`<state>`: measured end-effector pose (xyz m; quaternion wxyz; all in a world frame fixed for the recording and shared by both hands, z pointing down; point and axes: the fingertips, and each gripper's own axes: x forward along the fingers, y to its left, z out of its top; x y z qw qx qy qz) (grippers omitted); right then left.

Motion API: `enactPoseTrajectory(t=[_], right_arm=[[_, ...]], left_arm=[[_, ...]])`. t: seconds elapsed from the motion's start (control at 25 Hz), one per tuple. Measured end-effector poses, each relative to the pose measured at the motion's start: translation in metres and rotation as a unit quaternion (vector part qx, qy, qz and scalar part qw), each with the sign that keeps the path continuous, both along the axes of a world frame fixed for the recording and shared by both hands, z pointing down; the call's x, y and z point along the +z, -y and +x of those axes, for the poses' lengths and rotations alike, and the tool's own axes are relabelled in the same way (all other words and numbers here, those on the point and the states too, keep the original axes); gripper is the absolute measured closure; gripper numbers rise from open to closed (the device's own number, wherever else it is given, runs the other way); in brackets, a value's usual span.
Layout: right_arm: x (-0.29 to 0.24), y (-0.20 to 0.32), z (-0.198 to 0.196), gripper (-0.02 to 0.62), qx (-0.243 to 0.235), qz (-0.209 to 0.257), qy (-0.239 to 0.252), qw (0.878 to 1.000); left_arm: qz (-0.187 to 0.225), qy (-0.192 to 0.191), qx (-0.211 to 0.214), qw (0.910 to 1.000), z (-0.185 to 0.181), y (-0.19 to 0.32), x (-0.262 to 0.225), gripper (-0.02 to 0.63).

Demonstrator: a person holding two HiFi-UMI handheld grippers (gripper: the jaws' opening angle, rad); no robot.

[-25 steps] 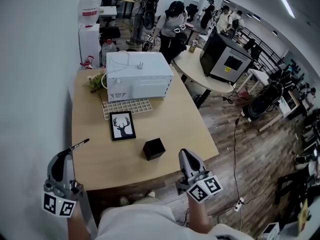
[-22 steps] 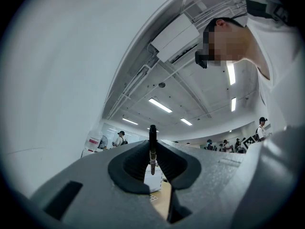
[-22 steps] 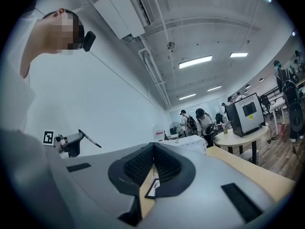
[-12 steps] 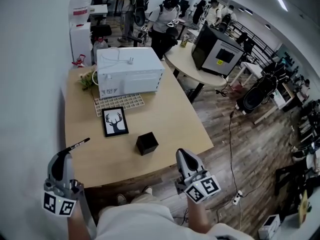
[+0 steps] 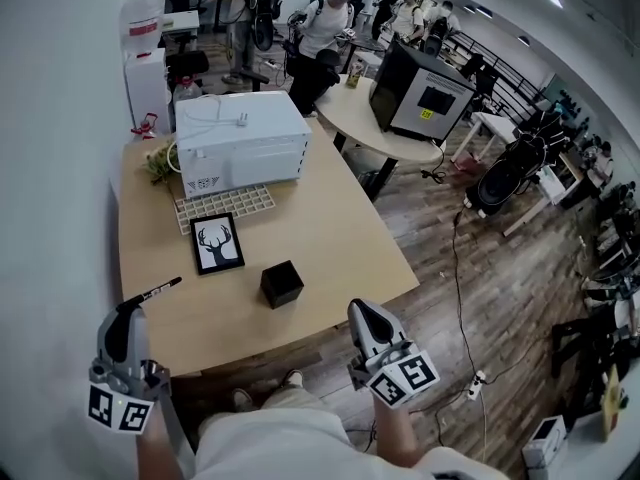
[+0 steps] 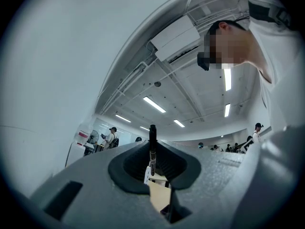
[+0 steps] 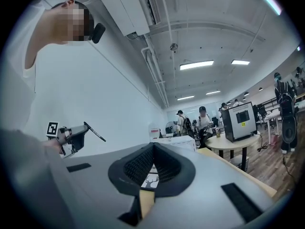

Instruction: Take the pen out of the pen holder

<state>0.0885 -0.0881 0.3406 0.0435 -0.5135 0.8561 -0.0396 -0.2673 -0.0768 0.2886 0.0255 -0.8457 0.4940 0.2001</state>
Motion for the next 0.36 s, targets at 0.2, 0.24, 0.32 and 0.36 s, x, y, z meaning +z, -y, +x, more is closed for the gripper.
enactPoseTrajectory(t=[0.2,0.24,0.32,0.36], right_arm=[[0.001,0.001,0.007,0.595,0.003,0.0,0.0,1.0],[0.001,0.002,0.008,0.595,0.003,-0.001,0.0,1.0],[0.001,0.003,0.009,0.595,0.002,-0.001,0.0,1.0],[0.001,0.004,0.009,0.595,0.002,-0.002,-0.001,1.0]], left_arm=[[-0.001,-0.003,0.002,1.0,0.006,0.004,0.001,0.555],[-0.002,-0.005,0.003,1.0,0.007,0.004,0.002,0.557],[-0.007,-0.008,0.006,0.9999,0.01,0.004,0.005,0.557],[-0.01,-0.01,0.007,0.9999,0.012,0.004,0.007,0.557]])
